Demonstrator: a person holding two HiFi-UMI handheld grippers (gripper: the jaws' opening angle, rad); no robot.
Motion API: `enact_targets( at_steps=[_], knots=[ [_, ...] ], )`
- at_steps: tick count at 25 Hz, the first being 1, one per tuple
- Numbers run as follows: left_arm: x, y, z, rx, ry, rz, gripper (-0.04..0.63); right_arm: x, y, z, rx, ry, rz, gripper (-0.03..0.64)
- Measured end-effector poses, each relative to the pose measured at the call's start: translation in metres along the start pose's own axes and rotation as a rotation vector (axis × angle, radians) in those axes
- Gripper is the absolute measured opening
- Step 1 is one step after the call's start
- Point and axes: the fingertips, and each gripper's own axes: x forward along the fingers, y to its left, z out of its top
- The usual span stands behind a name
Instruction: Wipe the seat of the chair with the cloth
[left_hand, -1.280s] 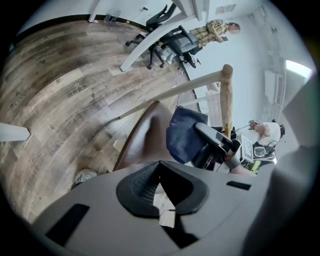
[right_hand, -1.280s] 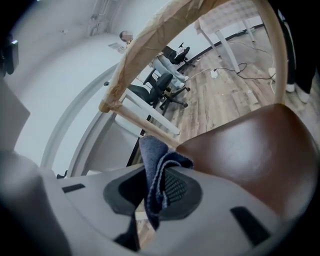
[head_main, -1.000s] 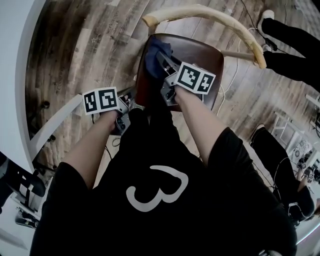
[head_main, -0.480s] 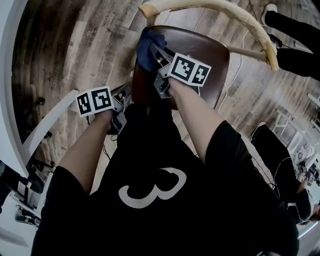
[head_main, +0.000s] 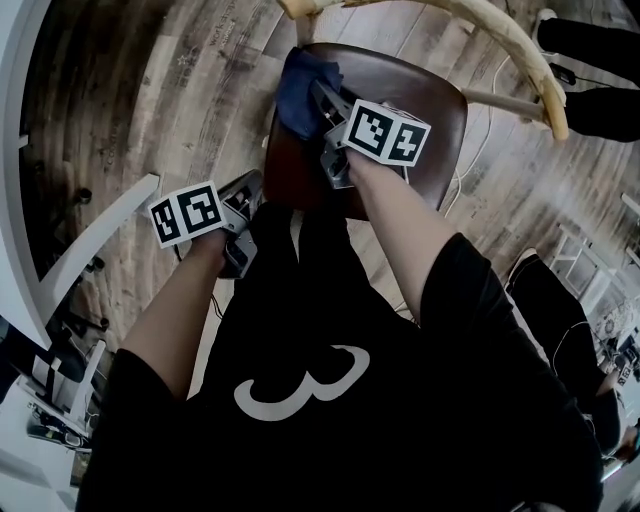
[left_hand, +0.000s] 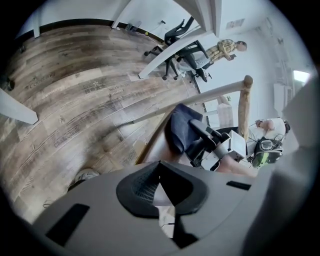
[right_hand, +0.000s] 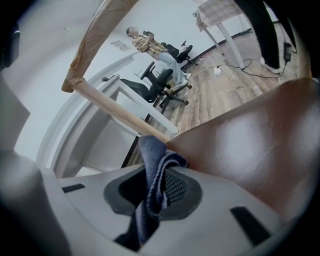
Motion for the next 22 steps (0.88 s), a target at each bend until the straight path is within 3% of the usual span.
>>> enact_targets(
  at_steps=[13,22],
  knots=[
    [0.013,-0.013,-0.012,-0.007,-0.039,-0.001,0.012,-0.028,-0.036,0.018,-0.057,-0.020,-0.071,0.054],
    [0.024,-0.022,-0.022,0.033,-0.008,0.000,0.012,-0.060,-0.065,0.026,-0.101,-0.019,-0.154,0.054]
  ],
)
